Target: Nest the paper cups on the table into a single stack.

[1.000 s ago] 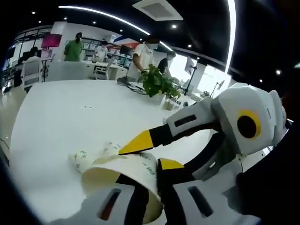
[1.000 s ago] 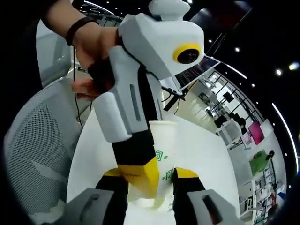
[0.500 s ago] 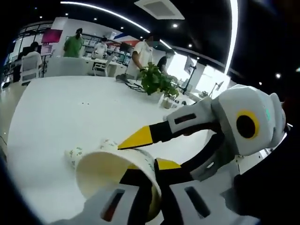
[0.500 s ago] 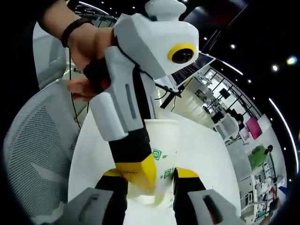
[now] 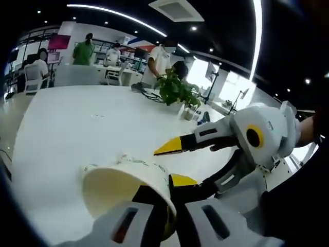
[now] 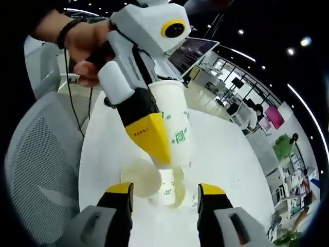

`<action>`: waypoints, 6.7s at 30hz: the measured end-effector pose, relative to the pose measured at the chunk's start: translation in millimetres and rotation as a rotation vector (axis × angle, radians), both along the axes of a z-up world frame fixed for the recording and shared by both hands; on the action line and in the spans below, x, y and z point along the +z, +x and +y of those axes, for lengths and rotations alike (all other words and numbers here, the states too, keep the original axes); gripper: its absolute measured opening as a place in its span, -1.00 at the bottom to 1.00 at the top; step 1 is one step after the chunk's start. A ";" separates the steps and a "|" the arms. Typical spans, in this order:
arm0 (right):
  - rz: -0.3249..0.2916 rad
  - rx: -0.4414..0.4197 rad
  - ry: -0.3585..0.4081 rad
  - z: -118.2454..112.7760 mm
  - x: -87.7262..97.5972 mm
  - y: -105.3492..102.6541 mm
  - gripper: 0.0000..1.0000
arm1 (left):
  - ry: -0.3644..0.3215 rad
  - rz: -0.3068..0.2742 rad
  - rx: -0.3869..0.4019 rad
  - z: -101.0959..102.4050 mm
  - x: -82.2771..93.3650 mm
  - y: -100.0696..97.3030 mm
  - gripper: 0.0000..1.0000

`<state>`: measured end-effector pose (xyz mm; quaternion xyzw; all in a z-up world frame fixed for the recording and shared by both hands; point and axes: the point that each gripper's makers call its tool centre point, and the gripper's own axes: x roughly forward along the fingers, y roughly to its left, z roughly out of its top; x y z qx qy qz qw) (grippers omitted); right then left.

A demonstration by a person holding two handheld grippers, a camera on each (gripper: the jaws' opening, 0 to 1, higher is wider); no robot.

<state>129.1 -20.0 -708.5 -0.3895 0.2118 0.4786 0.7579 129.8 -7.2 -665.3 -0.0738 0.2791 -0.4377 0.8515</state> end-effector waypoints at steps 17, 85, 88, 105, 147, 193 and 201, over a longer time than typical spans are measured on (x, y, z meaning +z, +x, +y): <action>0.107 -0.200 0.034 -41.9 -18.7 7.3 0.14 | 0.115 -0.038 -0.054 3.7 -7.5 -6.5 -1.00; 0.232 -0.375 0.066 -106.9 -51.8 -16.0 0.25 | 0.807 -0.042 -0.568 -14.9 -93.1 -26.6 -1.00; 0.233 -0.380 0.071 -108.5 -51.8 -15.1 0.25 | 0.816 -0.048 -0.572 -14.8 -94.0 -25.1 -1.00; 0.243 -0.375 0.060 -110.1 -55.2 -13.0 0.25 | 0.866 -0.085 -0.594 -12.7 -100.6 -21.9 -0.87; 0.250 -0.397 0.046 -108.2 -55.6 -20.7 0.23 | 0.718 -0.105 -0.531 -9.5 -78.2 -19.2 -0.37; 0.240 -0.521 0.131 -85.1 -58.3 41.7 0.10 | 1.056 -0.412 -0.509 37.5 -61.1 3.5 -0.22; 0.225 -0.539 0.134 -68.8 -61.9 57.8 0.04 | 1.045 -0.407 -0.465 50.9 -66.6 9.1 -0.22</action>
